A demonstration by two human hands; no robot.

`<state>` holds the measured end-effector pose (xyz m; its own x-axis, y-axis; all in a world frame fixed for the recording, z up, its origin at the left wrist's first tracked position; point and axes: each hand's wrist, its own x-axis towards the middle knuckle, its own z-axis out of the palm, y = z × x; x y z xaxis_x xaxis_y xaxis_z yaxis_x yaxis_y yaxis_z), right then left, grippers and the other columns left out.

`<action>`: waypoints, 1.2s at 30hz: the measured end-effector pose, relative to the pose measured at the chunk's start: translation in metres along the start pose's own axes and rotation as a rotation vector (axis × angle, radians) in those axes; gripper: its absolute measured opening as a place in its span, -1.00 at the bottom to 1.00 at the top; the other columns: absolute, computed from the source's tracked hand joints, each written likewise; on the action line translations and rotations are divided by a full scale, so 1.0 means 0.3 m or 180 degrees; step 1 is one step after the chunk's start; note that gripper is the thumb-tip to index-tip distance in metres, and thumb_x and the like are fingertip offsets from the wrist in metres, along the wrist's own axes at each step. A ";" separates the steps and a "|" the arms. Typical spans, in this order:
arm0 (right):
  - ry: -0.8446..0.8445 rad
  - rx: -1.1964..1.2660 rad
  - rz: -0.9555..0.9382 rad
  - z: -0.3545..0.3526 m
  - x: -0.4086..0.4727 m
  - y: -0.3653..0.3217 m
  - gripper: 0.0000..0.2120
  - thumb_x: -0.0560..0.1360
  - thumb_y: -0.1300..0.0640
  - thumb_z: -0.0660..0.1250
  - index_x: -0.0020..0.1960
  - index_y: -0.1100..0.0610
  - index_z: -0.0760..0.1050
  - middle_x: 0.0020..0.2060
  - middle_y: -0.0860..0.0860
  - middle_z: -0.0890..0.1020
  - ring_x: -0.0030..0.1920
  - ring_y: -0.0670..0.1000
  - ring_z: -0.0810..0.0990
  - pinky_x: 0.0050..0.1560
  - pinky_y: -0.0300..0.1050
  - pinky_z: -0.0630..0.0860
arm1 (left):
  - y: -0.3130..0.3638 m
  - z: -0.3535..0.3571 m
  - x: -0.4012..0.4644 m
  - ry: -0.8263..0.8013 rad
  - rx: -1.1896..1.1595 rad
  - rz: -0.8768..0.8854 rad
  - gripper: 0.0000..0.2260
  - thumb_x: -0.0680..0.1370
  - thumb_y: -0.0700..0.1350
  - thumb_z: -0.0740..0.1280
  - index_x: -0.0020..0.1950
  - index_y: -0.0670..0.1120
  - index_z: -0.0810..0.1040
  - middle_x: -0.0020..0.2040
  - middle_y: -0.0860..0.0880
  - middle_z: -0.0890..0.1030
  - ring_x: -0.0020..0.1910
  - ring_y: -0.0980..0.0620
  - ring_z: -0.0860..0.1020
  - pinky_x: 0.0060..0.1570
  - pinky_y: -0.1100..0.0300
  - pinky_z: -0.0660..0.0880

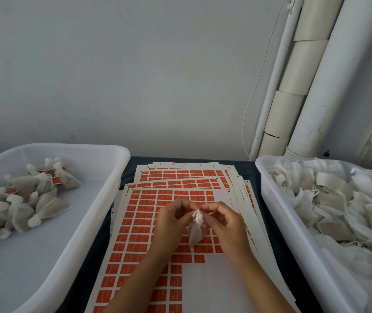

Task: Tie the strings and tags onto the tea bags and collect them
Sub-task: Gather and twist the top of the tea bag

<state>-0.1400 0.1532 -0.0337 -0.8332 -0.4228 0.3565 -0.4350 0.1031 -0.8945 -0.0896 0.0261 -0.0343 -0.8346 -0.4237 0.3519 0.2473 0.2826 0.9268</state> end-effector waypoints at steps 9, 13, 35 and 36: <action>-0.0152 -0.0082 0.0011 -0.023 0.000 -0.003 -0.91 0.44 0.19 0.40 -0.16 0.01 0.54 -0.22 -0.11 0.64 -0.14 -0.13 0.61 -0.12 -0.34 0.56 | -0.015 -0.006 0.003 -0.0275 -0.0085 -0.0046 -0.84 0.50 -0.30 0.36 -0.22 -0.08 0.61 -0.30 0.05 0.65 -0.30 0.10 0.60 -0.28 0.34 0.54; -0.0299 0.0041 -0.0063 -0.021 -0.003 -0.014 -0.95 0.47 0.19 0.36 -0.15 0.08 0.52 -0.23 -0.03 0.62 -0.18 -0.06 0.60 -0.12 -0.26 0.58 | -0.025 -0.015 0.009 -0.0420 -0.0289 -0.0139 -0.88 0.52 -0.32 0.31 -0.16 -0.16 0.59 -0.22 -0.08 0.63 -0.21 -0.03 0.59 -0.17 0.24 0.57; -0.0017 -0.1438 -0.0757 -0.056 0.002 0.005 -0.87 0.46 0.07 0.38 -0.08 -0.03 0.42 -0.15 -0.20 0.58 -0.19 -0.16 0.59 -0.12 -0.43 0.52 | -0.031 0.022 -0.017 -0.0631 0.0545 0.0063 -0.97 0.57 -0.08 0.29 -0.07 0.01 0.48 -0.22 0.12 0.53 -0.24 0.25 0.50 -0.27 0.45 0.44; 0.0014 -0.1648 -0.0900 -0.057 0.001 0.005 -0.88 0.46 0.07 0.38 -0.07 0.01 0.45 -0.14 -0.16 0.60 -0.23 -0.15 0.58 -0.12 -0.42 0.52 | -0.032 0.021 -0.016 -0.0580 0.0551 0.0091 -0.95 0.57 -0.09 0.29 -0.09 0.03 0.47 -0.23 0.13 0.52 -0.26 0.26 0.50 -0.28 0.46 0.43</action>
<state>-0.1469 0.1686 -0.0304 -0.6616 -0.4941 0.5640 -0.7496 0.4136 -0.5168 -0.0910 0.0307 -0.0459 -0.9074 -0.2556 0.3337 0.1973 0.4421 0.8750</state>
